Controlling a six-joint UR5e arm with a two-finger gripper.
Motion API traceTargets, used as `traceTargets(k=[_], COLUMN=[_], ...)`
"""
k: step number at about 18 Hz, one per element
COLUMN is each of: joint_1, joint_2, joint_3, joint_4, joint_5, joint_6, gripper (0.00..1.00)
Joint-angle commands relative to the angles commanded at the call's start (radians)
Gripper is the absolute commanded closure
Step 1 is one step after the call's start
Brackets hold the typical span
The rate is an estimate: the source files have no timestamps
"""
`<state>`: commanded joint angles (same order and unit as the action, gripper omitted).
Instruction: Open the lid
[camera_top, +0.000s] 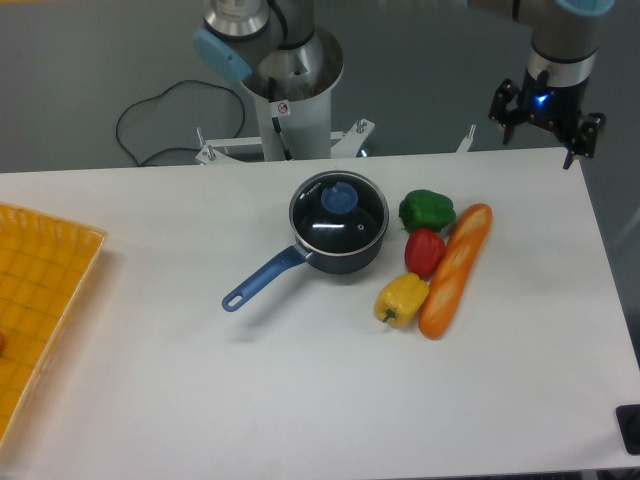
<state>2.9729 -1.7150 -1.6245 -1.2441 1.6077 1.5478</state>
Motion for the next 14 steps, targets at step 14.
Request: traceTargets(k=[14], joint_1=[-0.054], joint_2=[0.097], joint_3=[-0.109], joint_4=[0.0], joint_5=[-0.005], joint_6=[-0.118], gripper=[0.0])
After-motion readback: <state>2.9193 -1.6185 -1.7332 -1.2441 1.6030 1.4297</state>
